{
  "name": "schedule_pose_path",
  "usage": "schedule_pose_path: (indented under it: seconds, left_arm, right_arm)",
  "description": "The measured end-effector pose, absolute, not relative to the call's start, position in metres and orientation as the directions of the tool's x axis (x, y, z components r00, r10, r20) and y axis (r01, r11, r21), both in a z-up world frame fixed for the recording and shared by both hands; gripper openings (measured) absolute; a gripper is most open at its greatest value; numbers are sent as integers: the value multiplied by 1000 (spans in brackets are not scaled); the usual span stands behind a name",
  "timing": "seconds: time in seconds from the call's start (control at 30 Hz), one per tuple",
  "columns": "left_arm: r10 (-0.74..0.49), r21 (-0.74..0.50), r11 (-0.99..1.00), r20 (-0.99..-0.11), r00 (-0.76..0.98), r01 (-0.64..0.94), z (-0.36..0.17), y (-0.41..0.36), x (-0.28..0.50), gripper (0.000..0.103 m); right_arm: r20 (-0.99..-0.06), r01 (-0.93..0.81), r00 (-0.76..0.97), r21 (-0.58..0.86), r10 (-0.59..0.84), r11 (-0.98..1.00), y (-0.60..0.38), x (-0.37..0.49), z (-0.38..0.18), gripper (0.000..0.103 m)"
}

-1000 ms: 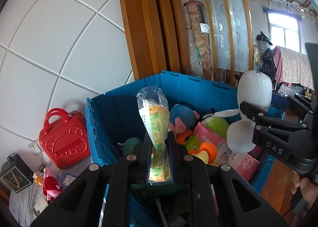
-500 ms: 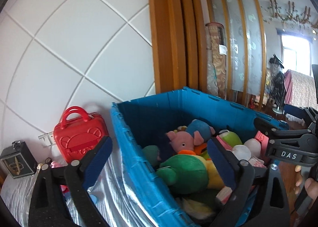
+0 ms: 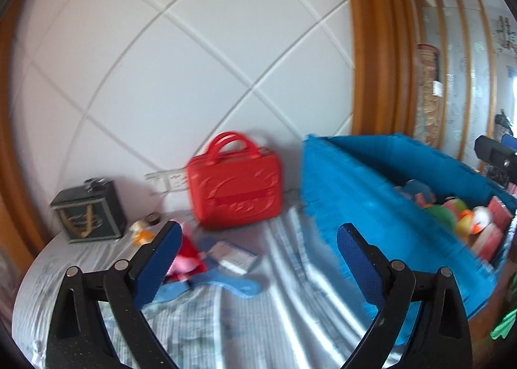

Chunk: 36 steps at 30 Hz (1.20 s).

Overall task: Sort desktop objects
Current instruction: 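Withdraw both grippers from the crate back toward the bed, then grasp the white-green box with the left gripper while the right grasps the red-hooded pig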

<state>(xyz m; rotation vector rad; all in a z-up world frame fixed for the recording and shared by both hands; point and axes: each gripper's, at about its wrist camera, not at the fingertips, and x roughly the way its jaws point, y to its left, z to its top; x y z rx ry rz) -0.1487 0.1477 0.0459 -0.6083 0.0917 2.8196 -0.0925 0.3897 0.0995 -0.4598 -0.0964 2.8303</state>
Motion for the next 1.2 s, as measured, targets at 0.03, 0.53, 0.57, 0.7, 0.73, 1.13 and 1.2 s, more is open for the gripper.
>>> schedule_pose_path:
  seconds: [0.03,0.53,0.57,0.7,0.73,1.13,1.2]
  left_arm:
    - [208,10,-972,-428,-880,-235,41,127,-153,98]
    - [-88,46,-996,-647,-757,76,-68,-89,-243,98]
    - [-92,49,-996,-660,-745,79,-77,-94,-253,98]
    - [-96,63,-995,-720,-688,73,-113,-105,-292,98]
    - [-92,64,-996,-736,-671,67,-124,-107,-303,98]
    - [5,91,-983,-855,-518,-159,-229,-86,-402,98]
    - [29,75,-979,-872,-489,-191,-240,-84,-412,99]
  right_arm:
    - [-313,-225,-917,-108,248,-968,373,-101,97,103]
    - [-626,58,-780,-31,-26,-998,236,-258,-8,103]
    - [-647,62,-762,-25,-31,-998,231,-268,-18,103]
    - [-712,70,-701,-17,-37,-997,214,-311,-53,103]
    - [-726,72,-687,-23,-33,-997,210,-322,-60,103]
    - [-827,163,-561,-64,-39,-985,177,-424,-147,103]
    - [-834,181,-550,-65,-46,-981,169,-436,-152,103]
